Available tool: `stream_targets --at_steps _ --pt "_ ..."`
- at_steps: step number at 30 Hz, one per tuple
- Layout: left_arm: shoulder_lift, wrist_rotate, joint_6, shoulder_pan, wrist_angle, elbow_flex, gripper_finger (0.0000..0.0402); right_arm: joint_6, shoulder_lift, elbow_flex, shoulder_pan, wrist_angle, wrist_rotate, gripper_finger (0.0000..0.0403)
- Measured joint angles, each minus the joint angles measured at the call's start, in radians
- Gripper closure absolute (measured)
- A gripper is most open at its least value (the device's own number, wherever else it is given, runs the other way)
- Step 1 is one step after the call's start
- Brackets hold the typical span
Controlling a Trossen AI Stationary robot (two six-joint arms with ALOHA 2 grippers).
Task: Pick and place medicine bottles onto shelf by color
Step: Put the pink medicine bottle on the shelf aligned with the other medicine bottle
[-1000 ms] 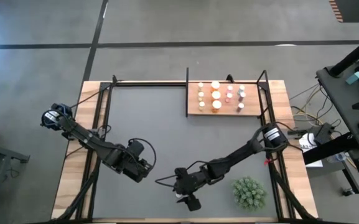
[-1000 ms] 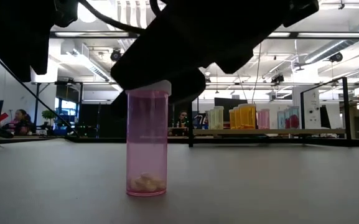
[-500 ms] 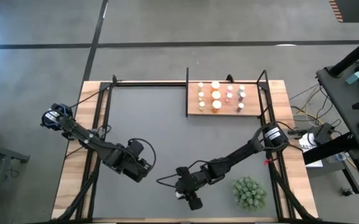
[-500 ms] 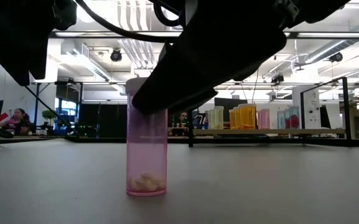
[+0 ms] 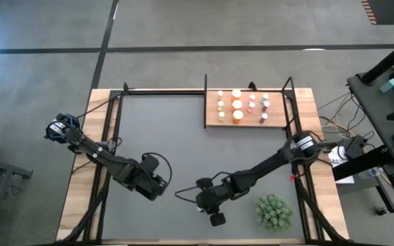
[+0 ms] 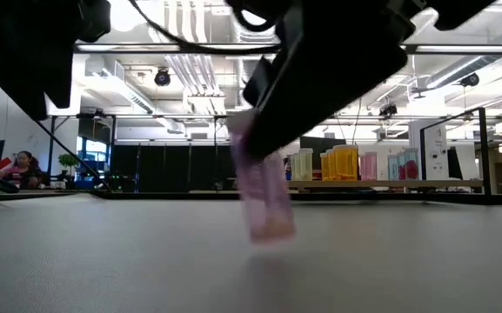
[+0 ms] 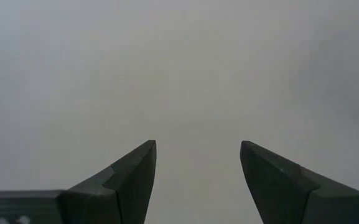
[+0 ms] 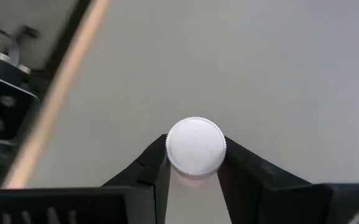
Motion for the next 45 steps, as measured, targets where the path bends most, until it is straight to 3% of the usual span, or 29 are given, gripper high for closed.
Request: stream_targets --at_steps 5,9,16,23,27,34,38,45 --pt "-0.001 -0.013 0.009 0.008 0.079 0.003 0.0185 -0.055 -0.095 -0.007 -0.013 -0.171 0.101 0.0300" --pt "-0.021 -0.072 0.148 0.016 0.157 0.012 0.0185 -0.073 -0.174 -0.035 -0.038 -0.286 0.159 0.0297" --pt "-0.076 -0.230 0.587 0.022 0.488 0.012 0.0185 -0.055 -0.350 -0.179 -0.117 -0.360 0.241 0.0295" --pt "-0.114 -0.348 1.089 0.029 0.813 0.010 0.0185 0.154 -0.582 -0.404 -0.197 -0.331 0.384 0.0294" --pt "-0.149 -0.358 1.227 0.055 0.825 -0.006 0.0185 0.266 -0.685 -0.503 -0.239 -0.307 0.485 0.0294" --pt "-0.326 -0.357 1.251 0.172 0.714 -0.118 0.0185 0.341 -0.766 -0.563 -0.319 -0.276 0.535 0.0294" --pt "-0.477 -0.294 1.318 0.254 0.738 -0.235 0.0185 0.363 -0.768 -0.559 -0.361 -0.271 0.630 0.0294" --pt "-0.718 0.018 1.430 0.424 0.965 -0.494 0.0185 0.544 -0.768 -0.559 -0.425 -0.285 0.665 0.0294"
